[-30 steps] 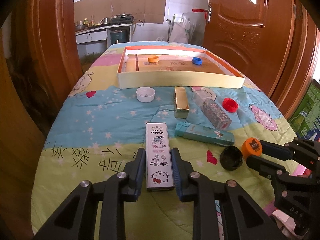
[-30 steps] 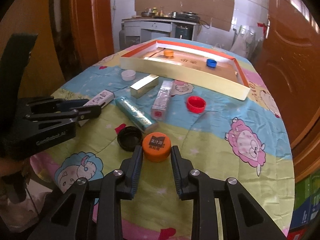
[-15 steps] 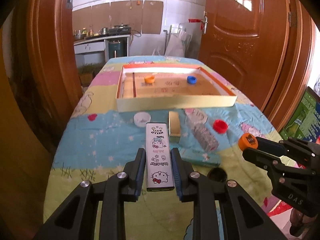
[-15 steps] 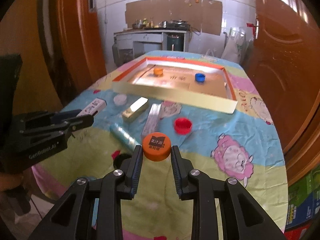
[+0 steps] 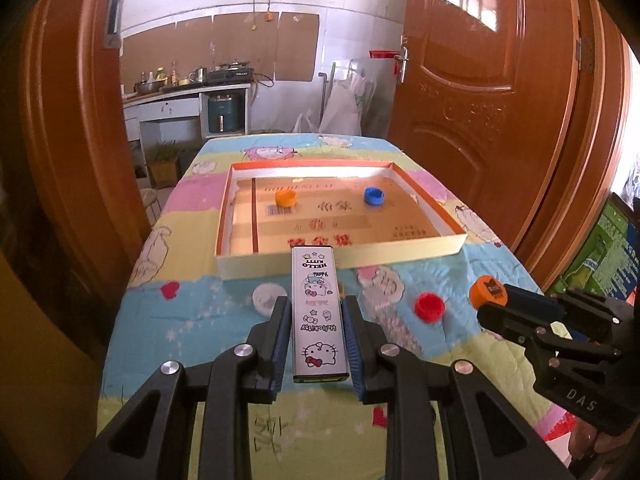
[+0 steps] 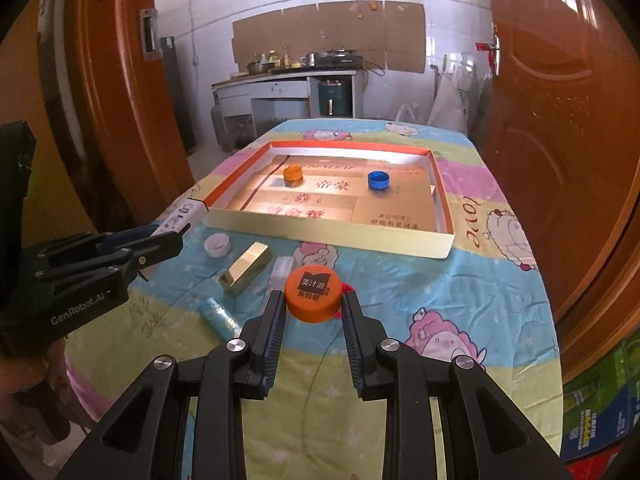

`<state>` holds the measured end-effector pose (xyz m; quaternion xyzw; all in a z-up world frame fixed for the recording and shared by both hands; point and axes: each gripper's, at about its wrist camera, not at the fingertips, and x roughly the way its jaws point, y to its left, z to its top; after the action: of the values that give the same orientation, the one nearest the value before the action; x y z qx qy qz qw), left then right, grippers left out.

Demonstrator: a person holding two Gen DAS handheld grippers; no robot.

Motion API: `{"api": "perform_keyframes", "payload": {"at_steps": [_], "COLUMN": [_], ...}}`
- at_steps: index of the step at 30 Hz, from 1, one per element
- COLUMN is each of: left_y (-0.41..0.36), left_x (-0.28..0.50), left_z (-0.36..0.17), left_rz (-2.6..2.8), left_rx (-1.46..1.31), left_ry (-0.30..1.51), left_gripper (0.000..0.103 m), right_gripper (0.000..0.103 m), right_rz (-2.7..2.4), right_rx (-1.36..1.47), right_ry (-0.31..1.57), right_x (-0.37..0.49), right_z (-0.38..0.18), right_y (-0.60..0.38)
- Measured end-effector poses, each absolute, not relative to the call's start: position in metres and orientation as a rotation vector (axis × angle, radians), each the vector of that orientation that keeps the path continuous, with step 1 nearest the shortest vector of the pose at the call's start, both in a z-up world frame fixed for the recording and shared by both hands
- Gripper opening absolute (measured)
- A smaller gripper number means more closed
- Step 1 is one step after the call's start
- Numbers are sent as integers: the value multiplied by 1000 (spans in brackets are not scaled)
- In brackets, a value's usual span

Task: Organize rigid objects
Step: 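Carry the white box and orange cap with both tools into the tray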

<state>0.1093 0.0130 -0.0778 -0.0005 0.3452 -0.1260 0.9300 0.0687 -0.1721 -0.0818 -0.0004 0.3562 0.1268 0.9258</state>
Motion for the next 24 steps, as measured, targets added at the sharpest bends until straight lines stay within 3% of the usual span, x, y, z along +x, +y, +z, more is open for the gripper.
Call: {"api": "perform_keyframes", "payload": {"at_steps": [24], "left_y": [-4], "left_x": [183], "left_z": [-69], "left_rz": [-260], "left_rx": [-11], "left_ry": [730], "left_gripper": [27], "right_gripper": [29], "right_rz": [227], "right_rx": [67], "right_ry": [745], "right_x": [139], "right_z": [-74], "right_y": [-196]}}
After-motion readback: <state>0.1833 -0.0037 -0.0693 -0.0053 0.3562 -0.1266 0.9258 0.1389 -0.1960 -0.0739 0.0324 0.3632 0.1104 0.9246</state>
